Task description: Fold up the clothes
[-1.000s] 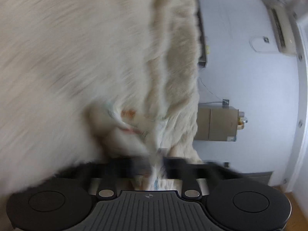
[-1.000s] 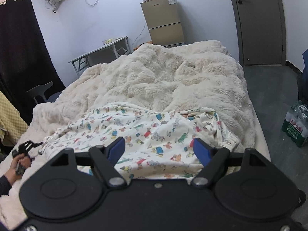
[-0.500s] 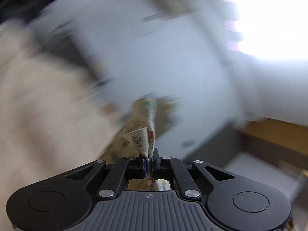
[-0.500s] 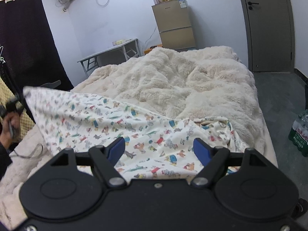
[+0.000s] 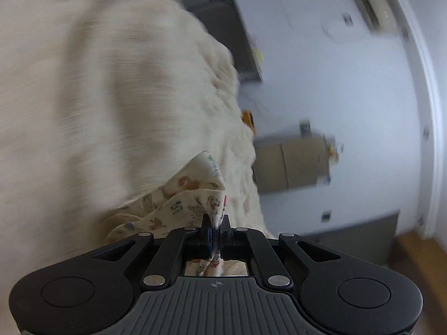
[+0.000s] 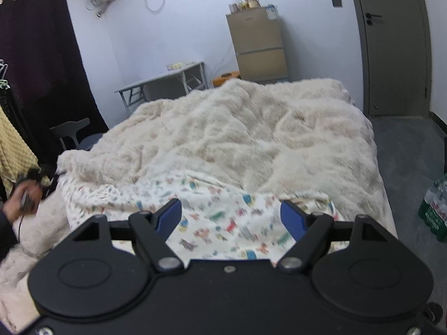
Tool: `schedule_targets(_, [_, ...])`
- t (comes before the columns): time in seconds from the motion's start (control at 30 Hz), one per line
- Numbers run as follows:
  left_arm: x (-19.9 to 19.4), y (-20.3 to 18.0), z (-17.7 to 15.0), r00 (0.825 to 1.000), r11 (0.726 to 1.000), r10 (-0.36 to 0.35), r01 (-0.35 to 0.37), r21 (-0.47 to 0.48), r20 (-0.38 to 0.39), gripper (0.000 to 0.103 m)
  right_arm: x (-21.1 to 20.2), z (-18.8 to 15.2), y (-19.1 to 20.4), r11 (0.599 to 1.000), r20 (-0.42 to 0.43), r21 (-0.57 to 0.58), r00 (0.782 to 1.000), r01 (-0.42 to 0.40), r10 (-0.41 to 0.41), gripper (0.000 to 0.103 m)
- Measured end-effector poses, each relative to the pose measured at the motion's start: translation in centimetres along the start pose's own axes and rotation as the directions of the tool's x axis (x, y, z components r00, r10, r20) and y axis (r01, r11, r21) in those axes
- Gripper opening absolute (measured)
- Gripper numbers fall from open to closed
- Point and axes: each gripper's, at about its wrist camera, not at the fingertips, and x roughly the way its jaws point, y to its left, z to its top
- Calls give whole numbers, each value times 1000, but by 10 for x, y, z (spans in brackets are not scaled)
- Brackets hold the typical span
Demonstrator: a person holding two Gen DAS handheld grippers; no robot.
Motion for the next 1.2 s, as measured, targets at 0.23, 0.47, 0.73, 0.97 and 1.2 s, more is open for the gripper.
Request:
schedule_targets(0.23, [-1,-123,4,977,923,-190,211,321,-96,2,-3,0,-2,1000,-16,2,1000,22,-22,77])
schedule_targets(0.47, [-27,36,-11,997,983,13,2,186,-78,2,1,-1,-1,1000,-19,-1,1000,9,-9,77])
schedule_targets(0.73, [-54,212,-23,979,979,198,-199,-33,-39,13,7,-16,-10,998,-115,52,993,35,-29,77])
schedule_targets(0.97, [-78,159,-30,961,963,253,-261,66,111,48,-12,-56,-58,888,-169,460,981,-6,94,79])
schedule_targets(1.2, [-66,61,-120,994,932,92,-66,357,-56,65,-41,-123,-99,670,-60,738,981,-82,186,80])
